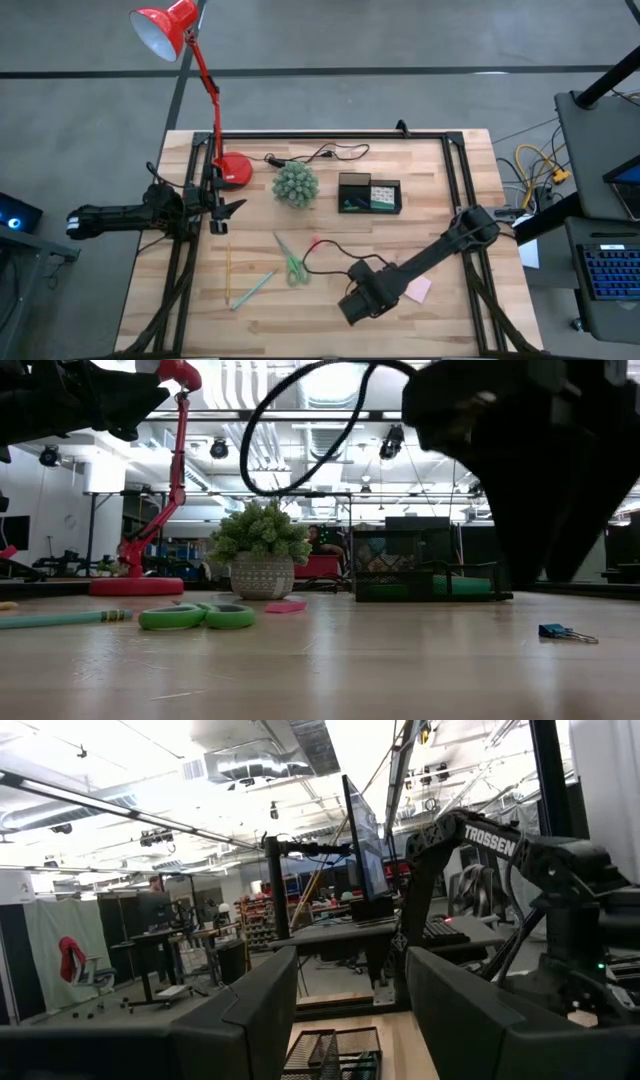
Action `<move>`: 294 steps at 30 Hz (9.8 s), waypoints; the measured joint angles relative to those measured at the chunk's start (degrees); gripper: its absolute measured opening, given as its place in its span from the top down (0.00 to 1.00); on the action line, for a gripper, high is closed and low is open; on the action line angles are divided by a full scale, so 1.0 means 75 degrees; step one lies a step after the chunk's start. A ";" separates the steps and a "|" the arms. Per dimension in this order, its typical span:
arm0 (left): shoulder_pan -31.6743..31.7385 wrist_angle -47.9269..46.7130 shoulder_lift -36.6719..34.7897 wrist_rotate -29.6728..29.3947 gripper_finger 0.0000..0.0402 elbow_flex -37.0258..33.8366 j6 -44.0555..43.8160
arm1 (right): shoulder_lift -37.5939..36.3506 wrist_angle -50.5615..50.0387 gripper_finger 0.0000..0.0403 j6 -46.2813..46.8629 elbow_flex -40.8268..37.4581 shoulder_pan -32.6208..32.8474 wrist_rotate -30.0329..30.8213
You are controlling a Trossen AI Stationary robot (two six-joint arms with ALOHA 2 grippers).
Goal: Pick and place office supplies into organizer
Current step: Put the blue binder clip into the black desk organizer, then put the pink eraser into the black desk organizer
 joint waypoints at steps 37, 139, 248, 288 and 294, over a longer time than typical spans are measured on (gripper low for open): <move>0.0000 -0.0003 0.0001 -0.0003 0.56 0.0000 0.0006 | -0.0026 0.1077 0.77 -0.0383 -0.1092 -0.0017 0.0009; 0.0001 -0.0003 0.0001 -0.0003 0.56 0.0000 0.0029 | -0.1107 0.2450 0.85 -0.7309 -0.1768 -0.4401 0.2607; 0.0001 0.0002 -0.0014 -0.0003 0.56 -0.0003 0.0062 | 0.1044 0.3798 0.53 -1.9528 0.0284 -0.3413 -0.0146; 0.0001 0.0000 -0.0002 -0.0006 0.56 -0.0003 0.0230 | 0.1125 0.2935 0.77 -1.8343 0.0642 -0.3856 -0.1575; 0.0001 0.0000 -0.0002 -0.0006 0.56 -0.0003 0.0217 | 0.1116 0.2921 0.88 -1.7642 0.0642 -0.3856 -0.1606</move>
